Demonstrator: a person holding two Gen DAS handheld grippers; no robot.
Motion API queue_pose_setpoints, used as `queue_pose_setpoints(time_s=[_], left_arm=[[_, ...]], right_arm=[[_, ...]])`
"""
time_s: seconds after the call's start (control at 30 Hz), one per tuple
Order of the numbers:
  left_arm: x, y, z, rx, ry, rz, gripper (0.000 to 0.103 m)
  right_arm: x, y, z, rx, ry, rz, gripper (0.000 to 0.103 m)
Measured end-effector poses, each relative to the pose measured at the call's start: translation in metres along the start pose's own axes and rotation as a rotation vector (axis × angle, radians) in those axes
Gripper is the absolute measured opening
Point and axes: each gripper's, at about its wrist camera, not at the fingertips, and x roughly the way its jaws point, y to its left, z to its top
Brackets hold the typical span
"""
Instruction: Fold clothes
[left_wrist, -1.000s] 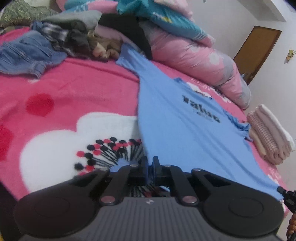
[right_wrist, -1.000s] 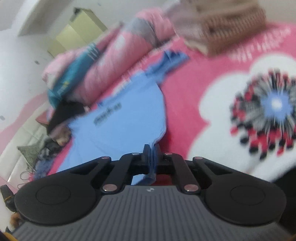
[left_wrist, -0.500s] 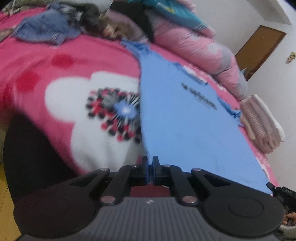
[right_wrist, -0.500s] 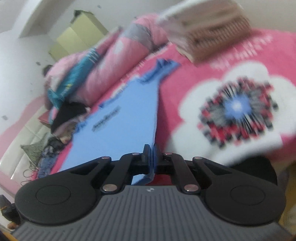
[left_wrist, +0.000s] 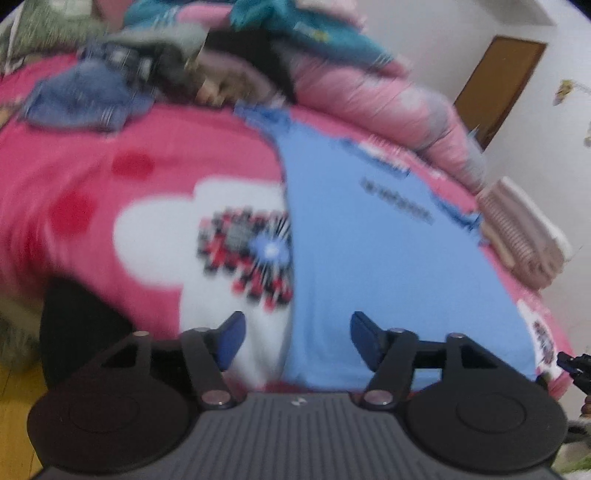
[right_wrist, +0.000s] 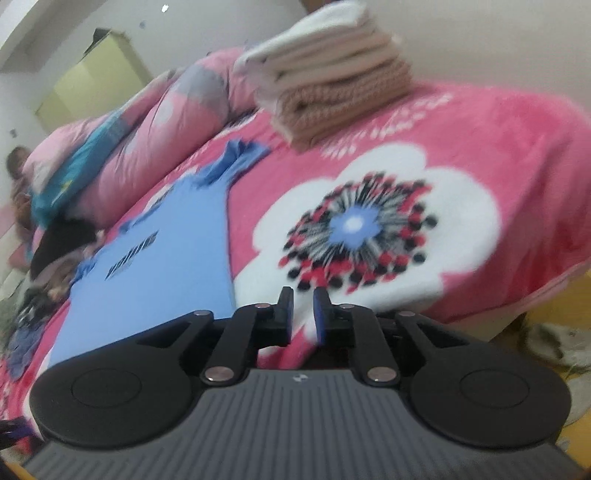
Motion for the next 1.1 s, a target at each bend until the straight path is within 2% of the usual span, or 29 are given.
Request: queue_pose_setpoints(time_s=[0.03, 0.1, 0.17, 0.2, 0.23, 0.27, 0.33, 0.4, 0.43, 0.53, 0.73, 0.83, 0.97, 1.03, 1.1], left_arm=[[-0.001, -0.004, 0.005, 0.010, -0.021, -0.008, 0.075], [-0.001, -0.012, 0.013, 0.024, -0.060, -0.014, 0.089], [0.006, -0.019, 0.022, 0.015, -0.084, -0.008, 0.092], [0.011, -0.022, 0.026, 0.003, -0.090, -0.009, 0.093], [0.016, -0.025, 0.029, -0.008, -0.089, -0.011, 0.093], [0.020, -0.028, 0.032, -0.018, -0.089, -0.012, 0.094], [0.027, -0.034, 0.036, -0.023, -0.080, 0.006, 0.098], [0.033, -0.041, 0.040, -0.011, -0.063, 0.037, 0.100], [0.035, -0.045, 0.041, -0.003, -0.061, 0.058, 0.100], [0.038, -0.057, 0.041, 0.027, -0.064, 0.140, 0.102], [0.041, -0.081, 0.044, 0.122, -0.076, 0.337, 0.102], [0.046, -0.082, 0.048, 0.122, -0.057, 0.373, 0.102], [0.052, -0.080, 0.049, 0.110, -0.047, 0.428, 0.102], [0.052, -0.082, 0.049, 0.131, -0.059, 0.460, 0.102], [0.053, -0.085, 0.050, 0.152, -0.063, 0.472, 0.101]], right_arm=[[0.001, 0.005, 0.002, -0.011, -0.013, 0.003, 0.024], [0.004, 0.019, 0.005, -0.047, -0.036, 0.018, 0.034], [0.006, 0.036, 0.007, -0.090, -0.070, 0.041, 0.055], [0.007, 0.045, 0.008, -0.105, -0.092, 0.054, 0.060], [0.009, 0.053, 0.008, -0.121, -0.114, 0.067, 0.069], [0.010, 0.062, 0.009, -0.136, -0.137, 0.080, 0.081], [0.013, 0.074, 0.009, -0.146, -0.159, 0.089, 0.093], [0.016, 0.084, 0.009, -0.150, -0.177, 0.095, 0.096], [0.018, 0.090, 0.010, -0.152, -0.186, 0.097, 0.101], [0.020, 0.101, 0.006, -0.168, -0.211, 0.087, 0.102], [0.024, 0.112, 0.000, -0.164, -0.228, -0.033, 0.102], [0.027, 0.115, -0.003, -0.187, -0.221, -0.100, 0.102], [0.031, 0.125, -0.005, -0.259, -0.236, -0.243, 0.102], [0.029, 0.129, -0.007, -0.296, -0.250, -0.250, 0.102], [0.026, 0.131, -0.009, -0.328, -0.257, -0.214, 0.102]])
